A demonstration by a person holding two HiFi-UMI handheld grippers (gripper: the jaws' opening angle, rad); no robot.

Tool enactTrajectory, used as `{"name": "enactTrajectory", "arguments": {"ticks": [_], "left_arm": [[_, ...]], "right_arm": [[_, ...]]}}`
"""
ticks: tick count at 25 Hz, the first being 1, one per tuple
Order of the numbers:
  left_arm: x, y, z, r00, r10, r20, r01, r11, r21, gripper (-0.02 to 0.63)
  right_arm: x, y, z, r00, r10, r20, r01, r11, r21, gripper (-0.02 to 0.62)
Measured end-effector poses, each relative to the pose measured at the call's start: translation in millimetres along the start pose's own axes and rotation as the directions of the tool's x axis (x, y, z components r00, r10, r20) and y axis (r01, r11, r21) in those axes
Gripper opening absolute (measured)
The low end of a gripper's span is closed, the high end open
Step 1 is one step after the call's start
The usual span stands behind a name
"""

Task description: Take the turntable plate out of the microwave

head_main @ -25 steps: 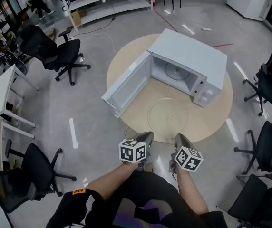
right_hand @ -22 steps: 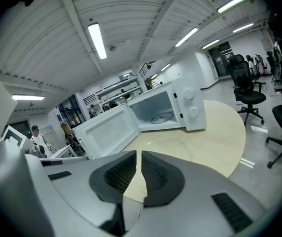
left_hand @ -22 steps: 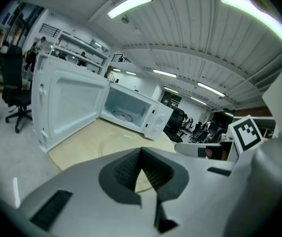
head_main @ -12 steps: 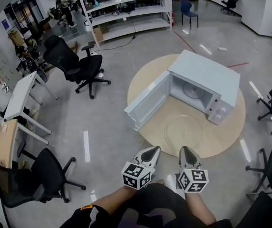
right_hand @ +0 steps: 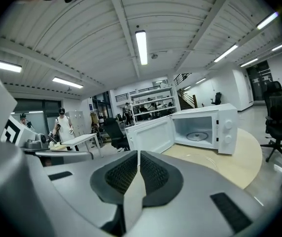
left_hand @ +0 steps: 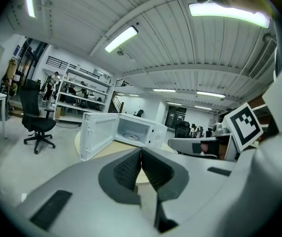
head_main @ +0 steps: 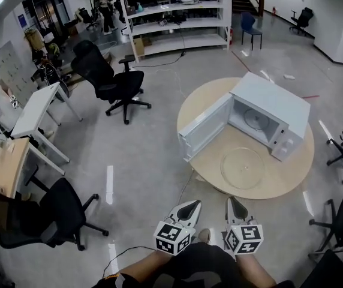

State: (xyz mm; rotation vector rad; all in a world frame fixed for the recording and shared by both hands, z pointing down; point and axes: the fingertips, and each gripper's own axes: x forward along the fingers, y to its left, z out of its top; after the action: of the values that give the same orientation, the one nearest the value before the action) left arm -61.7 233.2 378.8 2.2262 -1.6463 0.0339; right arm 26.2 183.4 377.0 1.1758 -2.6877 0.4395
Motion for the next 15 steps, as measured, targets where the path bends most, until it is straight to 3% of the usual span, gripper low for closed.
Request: {"name": "enactTrajectory", "arguments": {"ticks": [8, 15], "left_arm": [[-86.0, -32.8, -31.3, 0.999, 0.037, 0.004, -0.037, 0.999, -0.029, 0.046], [-136.2, -60.5, -39.2, 0.995, 0.093, 0.04, -0.091, 0.995, -0.043, 0.046]], "right_arm": [[-72.5, 61.0, -22.0, 1.0, 0.01, -0.021, -0.011, 0.999, -0.042, 0.032], [-118.2, 88.3, -28.3, 0.998, 0.057, -0.012, -0.057, 0.995, -0.076, 0.032]]}}
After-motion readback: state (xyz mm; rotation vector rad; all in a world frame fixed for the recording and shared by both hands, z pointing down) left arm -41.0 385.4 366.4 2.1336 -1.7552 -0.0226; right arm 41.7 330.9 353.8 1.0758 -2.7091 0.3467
